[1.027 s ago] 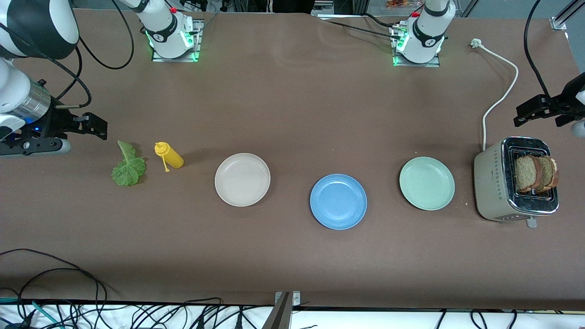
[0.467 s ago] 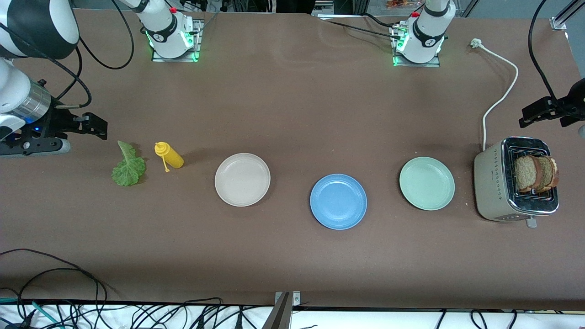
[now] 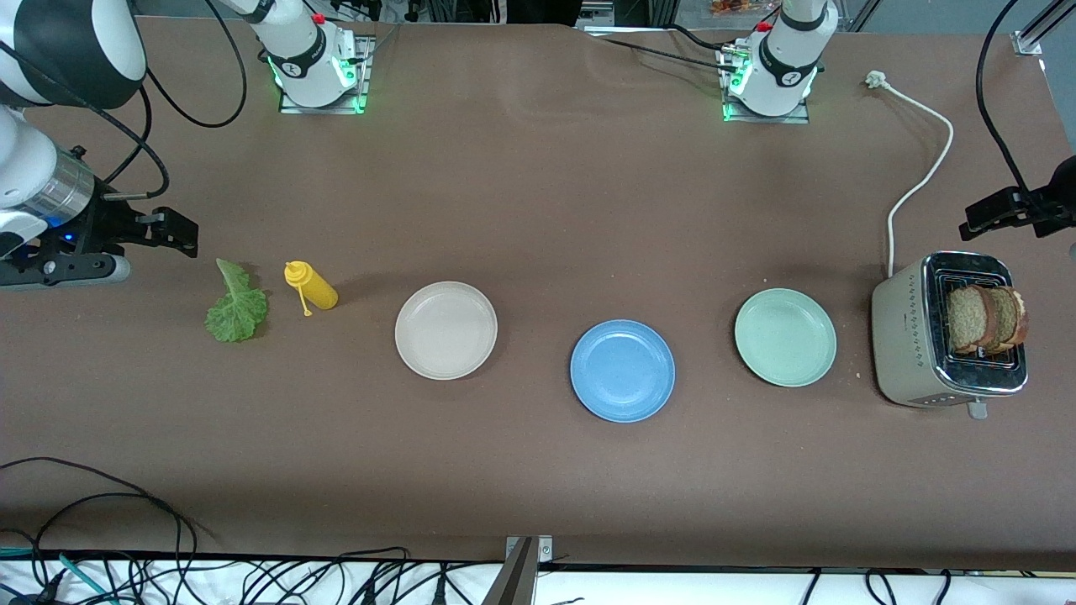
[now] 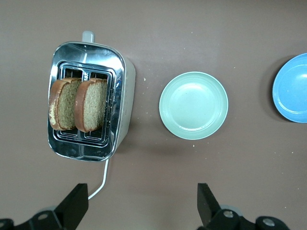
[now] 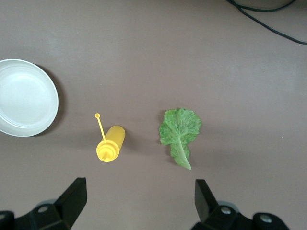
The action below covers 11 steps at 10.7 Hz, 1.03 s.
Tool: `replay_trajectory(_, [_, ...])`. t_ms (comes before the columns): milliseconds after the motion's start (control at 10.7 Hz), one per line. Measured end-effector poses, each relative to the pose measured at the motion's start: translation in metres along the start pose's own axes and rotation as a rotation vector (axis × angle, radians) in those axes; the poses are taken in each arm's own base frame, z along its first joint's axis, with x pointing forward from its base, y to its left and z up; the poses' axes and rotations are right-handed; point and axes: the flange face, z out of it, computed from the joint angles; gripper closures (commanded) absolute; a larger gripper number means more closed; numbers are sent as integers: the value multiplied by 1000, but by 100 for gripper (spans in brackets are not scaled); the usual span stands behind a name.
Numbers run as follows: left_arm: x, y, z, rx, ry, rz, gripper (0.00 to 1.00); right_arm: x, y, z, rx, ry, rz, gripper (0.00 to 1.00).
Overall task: Make sandwich in blue plate with both arms
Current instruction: 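Move the left gripper over the bread slices in the toaster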
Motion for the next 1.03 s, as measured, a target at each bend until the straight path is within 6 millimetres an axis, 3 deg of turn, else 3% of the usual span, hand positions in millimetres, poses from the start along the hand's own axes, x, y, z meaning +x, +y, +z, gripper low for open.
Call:
replay_trajectory(560, [7, -3, 6, 0, 11, -4, 0, 0, 0, 0, 0, 4, -1, 0])
replay_trajectory(1027, [18, -7, 29, 1, -30, -9, 0, 2, -1, 2, -1, 3, -1, 0])
